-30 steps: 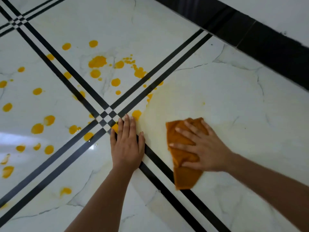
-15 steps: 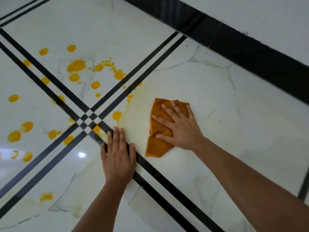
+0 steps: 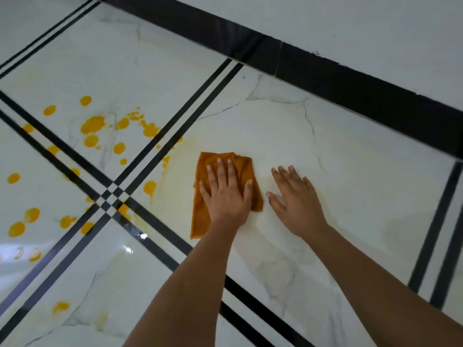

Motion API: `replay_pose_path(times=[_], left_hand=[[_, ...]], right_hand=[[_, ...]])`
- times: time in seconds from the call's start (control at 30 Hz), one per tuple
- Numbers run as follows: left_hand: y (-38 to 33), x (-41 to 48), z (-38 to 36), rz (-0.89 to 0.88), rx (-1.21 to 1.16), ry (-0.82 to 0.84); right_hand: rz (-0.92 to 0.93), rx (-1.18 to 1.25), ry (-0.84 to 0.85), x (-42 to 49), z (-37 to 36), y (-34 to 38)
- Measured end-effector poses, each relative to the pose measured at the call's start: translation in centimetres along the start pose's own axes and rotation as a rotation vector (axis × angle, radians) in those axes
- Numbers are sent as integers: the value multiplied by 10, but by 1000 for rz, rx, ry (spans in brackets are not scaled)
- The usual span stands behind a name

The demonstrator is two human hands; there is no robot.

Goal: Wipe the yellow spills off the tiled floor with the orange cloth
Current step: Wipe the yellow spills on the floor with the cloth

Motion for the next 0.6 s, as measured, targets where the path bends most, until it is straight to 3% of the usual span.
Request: replay_pose_path(times=[0.17,0.27,0.33,0.43,0.47,0.53,0.6], left_hand=[[28,48,27,-7,4,-117],[56,10,33,-350,171,66],[79,9,40,-470,245,169],[103,47,72,-172,140,-33],[106,49,76,-162,132,-41],[116,42,76,-382,197,60],[139,53,95,-460,239,115]], right_hand=[[38,58,-64,17,-10,17],[46,61,-78,22,-14,33],[40,53,-53,24,-17,40],[73,39,-31,35,-15,66],[98,33,-27,43,-14,76],[139,21,-21,59,-10,95],[147,24,-29,74,-7,115]])
Point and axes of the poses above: each hand's wrist, its own x-axis towards the middle knuckle, its own z-axis out of the back of the hand, y = z × x, the point moved 5 cm from there along x, towards the middle knuckle, and after that the axes turned 15 degrees about -x, right-handed, at the moved point
